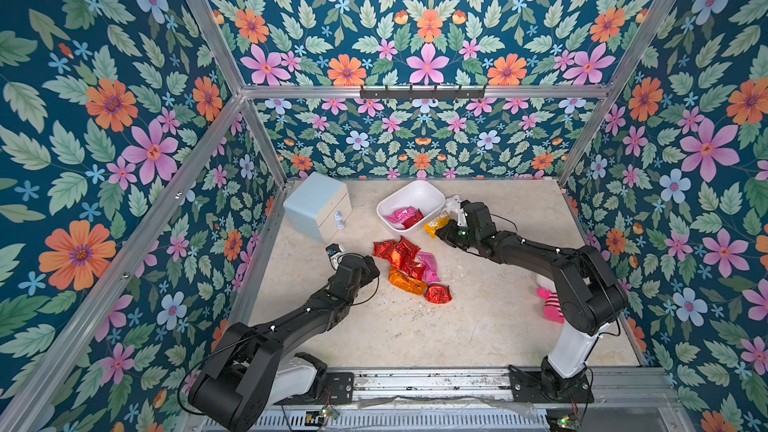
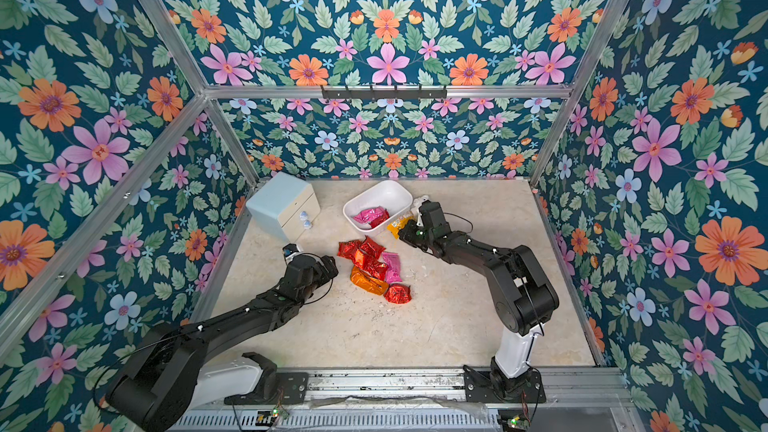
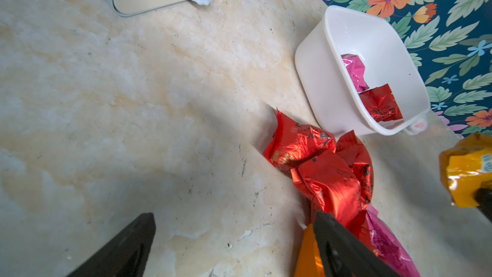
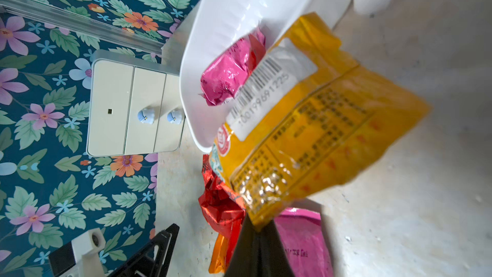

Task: Put the tea bags into the storage box
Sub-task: Pick up the tea bag from the center of the board, then place the tea bag in the storage box.

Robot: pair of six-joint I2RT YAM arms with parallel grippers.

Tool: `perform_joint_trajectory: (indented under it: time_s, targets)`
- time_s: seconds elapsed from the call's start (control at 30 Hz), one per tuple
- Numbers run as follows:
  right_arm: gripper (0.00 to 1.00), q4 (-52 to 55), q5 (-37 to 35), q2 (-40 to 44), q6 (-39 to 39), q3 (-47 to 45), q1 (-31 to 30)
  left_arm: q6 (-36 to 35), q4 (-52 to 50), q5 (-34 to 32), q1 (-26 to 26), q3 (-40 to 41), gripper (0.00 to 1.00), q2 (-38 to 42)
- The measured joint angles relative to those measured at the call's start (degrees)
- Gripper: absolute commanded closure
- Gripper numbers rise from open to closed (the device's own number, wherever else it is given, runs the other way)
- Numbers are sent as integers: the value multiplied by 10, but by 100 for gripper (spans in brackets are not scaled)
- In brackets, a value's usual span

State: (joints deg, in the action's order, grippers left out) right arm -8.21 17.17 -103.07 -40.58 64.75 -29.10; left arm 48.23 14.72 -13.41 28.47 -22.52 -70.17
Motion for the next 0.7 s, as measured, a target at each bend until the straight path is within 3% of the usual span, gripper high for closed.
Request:
perform_joint_trajectory:
  time_s: [0.47, 0.7]
  targets:
    - [100, 79, 18, -226, 46, 346, 0, 0, -7, -7, 0, 14, 1, 37]
    - [100, 103, 40, -318, 29, 432, 2, 0, -16, -17, 0, 19, 1, 44]
